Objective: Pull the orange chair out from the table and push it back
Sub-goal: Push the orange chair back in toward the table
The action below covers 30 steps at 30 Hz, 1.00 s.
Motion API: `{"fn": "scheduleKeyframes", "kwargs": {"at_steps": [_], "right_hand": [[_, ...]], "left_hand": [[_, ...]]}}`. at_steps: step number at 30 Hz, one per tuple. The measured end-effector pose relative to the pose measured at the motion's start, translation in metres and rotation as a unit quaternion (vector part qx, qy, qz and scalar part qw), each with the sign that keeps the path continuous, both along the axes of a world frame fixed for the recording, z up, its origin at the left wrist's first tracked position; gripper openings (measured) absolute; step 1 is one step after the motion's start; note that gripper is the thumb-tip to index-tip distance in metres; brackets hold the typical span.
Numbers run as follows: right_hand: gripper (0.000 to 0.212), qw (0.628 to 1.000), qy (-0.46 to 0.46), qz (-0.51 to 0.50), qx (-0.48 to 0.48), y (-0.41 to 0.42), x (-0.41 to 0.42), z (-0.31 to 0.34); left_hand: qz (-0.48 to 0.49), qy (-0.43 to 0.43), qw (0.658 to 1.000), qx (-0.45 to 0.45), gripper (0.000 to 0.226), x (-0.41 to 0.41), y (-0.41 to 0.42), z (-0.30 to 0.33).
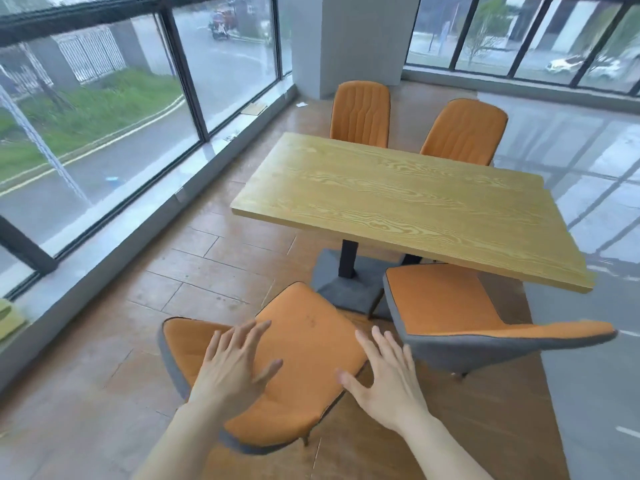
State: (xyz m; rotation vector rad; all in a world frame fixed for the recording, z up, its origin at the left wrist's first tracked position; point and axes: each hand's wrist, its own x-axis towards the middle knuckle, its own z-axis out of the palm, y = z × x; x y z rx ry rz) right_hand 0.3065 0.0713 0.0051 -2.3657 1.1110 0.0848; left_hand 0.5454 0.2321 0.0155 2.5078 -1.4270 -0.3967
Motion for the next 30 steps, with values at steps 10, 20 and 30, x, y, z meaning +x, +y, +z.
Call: {"fn": "scheduleKeyframes", "kwargs": {"at_steps": [10,20,30], "right_hand": [[0.101,0.99,0.054,0.012,0.133,0.144,0.159,-0.038],[0.109,0.966,0.086,-0.049,0.239,0.179,0.204,-0.03],[0.116,0.945,0.14,-0.279,0.1,0.221,0.222,-0.048]], "left_hand": [[-0.031,-0.001,0.999,0.028,0.085,0.151,0.108,-0.03],[-0.183,0.014,0.982,0.052,0.1,0.197,0.097,-0.048],[-0.33,0.004,0.944,-0.009,0.105,0.234,0.06,-0.076]]}}
